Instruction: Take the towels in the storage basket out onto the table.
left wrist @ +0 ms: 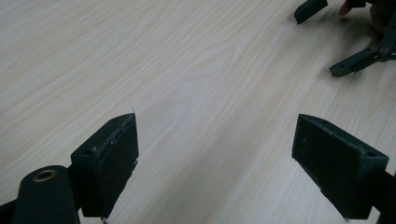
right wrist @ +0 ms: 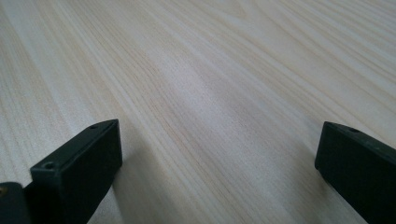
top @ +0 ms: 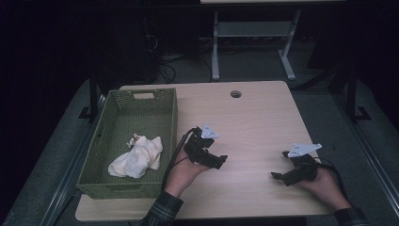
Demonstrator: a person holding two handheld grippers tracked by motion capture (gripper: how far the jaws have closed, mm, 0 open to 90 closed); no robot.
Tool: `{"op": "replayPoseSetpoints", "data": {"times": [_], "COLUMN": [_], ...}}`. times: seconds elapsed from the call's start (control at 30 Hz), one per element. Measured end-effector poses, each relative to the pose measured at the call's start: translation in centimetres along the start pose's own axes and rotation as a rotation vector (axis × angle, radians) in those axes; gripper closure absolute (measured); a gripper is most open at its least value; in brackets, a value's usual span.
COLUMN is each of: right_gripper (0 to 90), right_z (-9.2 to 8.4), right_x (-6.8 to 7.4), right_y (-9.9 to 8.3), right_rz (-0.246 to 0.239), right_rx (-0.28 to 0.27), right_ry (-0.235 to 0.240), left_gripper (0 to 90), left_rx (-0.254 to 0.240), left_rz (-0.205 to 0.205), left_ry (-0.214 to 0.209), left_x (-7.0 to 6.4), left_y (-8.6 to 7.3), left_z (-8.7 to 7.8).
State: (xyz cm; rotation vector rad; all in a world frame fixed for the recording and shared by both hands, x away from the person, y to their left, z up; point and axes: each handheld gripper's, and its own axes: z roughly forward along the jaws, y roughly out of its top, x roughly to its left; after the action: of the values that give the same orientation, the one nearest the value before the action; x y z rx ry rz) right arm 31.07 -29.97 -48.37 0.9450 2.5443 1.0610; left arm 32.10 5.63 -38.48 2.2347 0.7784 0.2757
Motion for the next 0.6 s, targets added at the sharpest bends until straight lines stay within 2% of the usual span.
{"op": "replayPoseSetpoints", "data": {"times": [0.27, 0.43, 0.5, 0.6], "right_gripper": [0.3, 0.3, 0.3, 0.3], "right_z": [0.0, 0.0, 0.0, 0.1], "right_x": [0.0, 0.0, 0.0, 0.0], "right_y": [0.0, 0.0, 0.0, 0.1], "right_rz": [-0.001, -0.001, -0.001, -0.003], "right_rx": [0.0, 0.0, 0.0, -0.002], "right_ry": [0.001, 0.001, 0.0, -0.001], "left_gripper": [14.1, 14.1, 14.1, 14.1], "left_rx": [0.0, -0.017, -0.035, -0.04], "left_rz": [0.027, 0.026, 0.009, 0.018], "left_ry": [-0.037, -0.039, -0.045, -0.043], "left_x": [0.7, 1.4, 1.8, 2.0], "left_y": [0.4, 0.8, 0.9, 0.9], "left_z": [-1.0, -2.2, -2.8, -3.1]}}
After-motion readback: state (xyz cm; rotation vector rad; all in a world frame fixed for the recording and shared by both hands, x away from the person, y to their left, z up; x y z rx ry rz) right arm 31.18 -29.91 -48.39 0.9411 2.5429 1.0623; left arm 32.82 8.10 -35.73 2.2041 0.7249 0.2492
